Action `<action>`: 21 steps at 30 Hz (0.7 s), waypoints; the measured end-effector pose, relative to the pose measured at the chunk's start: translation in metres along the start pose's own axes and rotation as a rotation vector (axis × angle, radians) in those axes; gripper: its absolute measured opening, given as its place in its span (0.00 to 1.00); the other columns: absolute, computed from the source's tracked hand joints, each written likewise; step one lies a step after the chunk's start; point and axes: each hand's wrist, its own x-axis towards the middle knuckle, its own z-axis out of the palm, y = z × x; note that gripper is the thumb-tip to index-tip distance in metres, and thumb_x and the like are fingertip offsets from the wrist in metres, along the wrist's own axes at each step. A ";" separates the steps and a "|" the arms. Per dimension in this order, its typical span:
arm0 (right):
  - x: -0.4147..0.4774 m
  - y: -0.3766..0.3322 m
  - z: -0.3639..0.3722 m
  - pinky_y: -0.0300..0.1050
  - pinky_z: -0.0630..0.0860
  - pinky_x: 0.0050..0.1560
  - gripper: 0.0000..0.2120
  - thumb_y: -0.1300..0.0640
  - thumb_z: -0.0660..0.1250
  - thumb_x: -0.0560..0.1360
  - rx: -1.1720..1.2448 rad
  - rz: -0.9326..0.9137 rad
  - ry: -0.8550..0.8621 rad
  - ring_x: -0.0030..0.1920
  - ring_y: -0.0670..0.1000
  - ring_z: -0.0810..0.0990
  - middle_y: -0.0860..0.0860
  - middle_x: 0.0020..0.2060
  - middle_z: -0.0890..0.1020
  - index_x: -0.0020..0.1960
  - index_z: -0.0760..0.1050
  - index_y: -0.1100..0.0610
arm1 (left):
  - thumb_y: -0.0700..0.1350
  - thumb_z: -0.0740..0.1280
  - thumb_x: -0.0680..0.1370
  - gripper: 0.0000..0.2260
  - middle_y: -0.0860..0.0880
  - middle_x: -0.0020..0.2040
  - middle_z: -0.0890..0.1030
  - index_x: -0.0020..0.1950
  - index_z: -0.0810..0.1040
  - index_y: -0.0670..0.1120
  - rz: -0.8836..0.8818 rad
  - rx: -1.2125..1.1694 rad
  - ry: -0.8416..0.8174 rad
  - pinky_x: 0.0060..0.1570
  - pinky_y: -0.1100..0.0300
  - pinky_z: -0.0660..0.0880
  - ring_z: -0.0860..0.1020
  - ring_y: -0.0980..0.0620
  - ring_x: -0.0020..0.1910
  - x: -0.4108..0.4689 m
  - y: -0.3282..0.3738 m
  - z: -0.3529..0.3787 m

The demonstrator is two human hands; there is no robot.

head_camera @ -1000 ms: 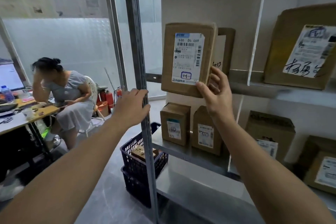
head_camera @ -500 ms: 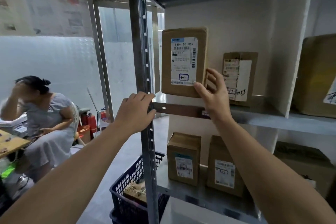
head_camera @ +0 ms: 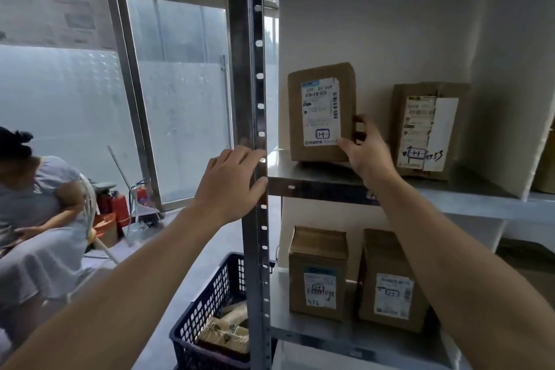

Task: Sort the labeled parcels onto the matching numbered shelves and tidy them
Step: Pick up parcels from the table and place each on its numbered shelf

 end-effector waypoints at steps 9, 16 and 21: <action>-0.003 -0.005 0.003 0.58 0.78 0.62 0.35 0.54 0.73 0.76 -0.067 0.057 0.036 0.62 0.56 0.78 0.51 0.64 0.78 0.76 0.58 0.46 | 0.51 0.66 0.77 0.20 0.49 0.60 0.76 0.68 0.72 0.49 0.056 -0.040 0.095 0.59 0.50 0.70 0.72 0.46 0.60 0.002 -0.011 0.012; -0.007 -0.009 0.009 0.57 0.78 0.63 0.33 0.53 0.73 0.77 -0.134 0.044 0.049 0.64 0.57 0.78 0.51 0.64 0.78 0.75 0.61 0.46 | 0.52 0.65 0.77 0.21 0.50 0.61 0.75 0.68 0.72 0.49 0.090 -0.037 0.076 0.59 0.49 0.71 0.71 0.46 0.60 -0.001 -0.015 0.016; -0.013 -0.012 0.007 0.60 0.80 0.58 0.37 0.48 0.73 0.76 -0.168 0.091 0.090 0.61 0.61 0.79 0.54 0.68 0.74 0.78 0.57 0.45 | 0.52 0.65 0.77 0.20 0.50 0.61 0.74 0.68 0.72 0.49 0.101 -0.052 0.082 0.60 0.48 0.71 0.72 0.46 0.60 -0.004 -0.015 0.017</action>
